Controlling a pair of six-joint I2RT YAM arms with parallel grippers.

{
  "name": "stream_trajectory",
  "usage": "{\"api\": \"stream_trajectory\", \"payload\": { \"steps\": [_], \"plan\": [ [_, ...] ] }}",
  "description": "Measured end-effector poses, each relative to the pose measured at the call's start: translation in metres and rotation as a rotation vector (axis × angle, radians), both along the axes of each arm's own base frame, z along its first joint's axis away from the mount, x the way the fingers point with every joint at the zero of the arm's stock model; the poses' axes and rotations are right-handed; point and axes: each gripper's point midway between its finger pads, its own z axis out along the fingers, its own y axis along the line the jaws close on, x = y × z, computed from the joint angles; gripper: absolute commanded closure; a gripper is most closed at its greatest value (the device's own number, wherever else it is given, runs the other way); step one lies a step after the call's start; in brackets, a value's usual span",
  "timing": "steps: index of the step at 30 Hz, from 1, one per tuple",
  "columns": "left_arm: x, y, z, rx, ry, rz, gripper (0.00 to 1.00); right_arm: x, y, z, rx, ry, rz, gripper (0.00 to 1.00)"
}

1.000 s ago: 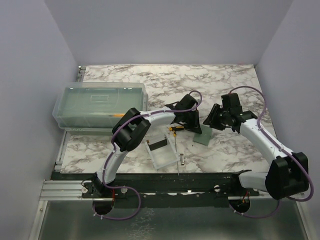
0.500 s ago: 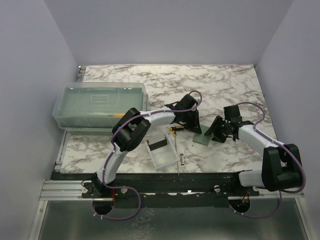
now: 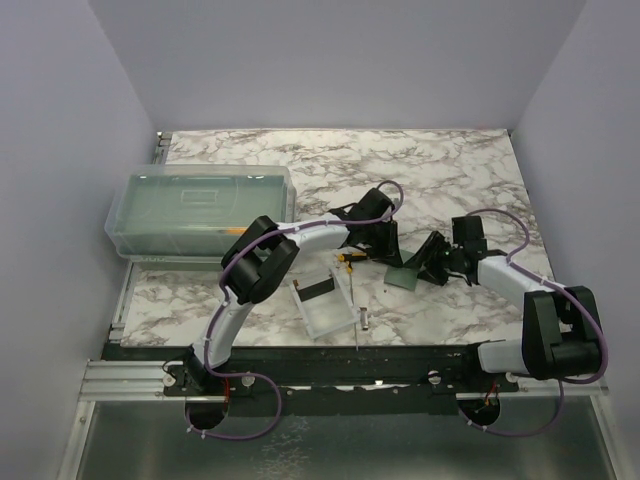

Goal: Put the credit cards into the card holder
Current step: Open the card holder at the center of the board.

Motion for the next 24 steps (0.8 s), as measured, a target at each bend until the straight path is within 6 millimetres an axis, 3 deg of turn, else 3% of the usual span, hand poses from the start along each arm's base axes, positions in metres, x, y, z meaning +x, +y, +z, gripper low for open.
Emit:
{"api": "stream_trajectory", "payload": {
  "steps": [16, 24],
  "plan": [
    [0.002, 0.013, -0.004, 0.047, -0.035, 0.029, 0.91, 0.001, 0.006, 0.004, 0.06, -0.033, 0.04, 0.47],
    [0.004, -0.002, -0.004, 0.027, 0.007, 0.004, 0.92, 0.004, 0.008, 0.023, 0.081, -0.096, 0.051, 0.49]
  ]
}}
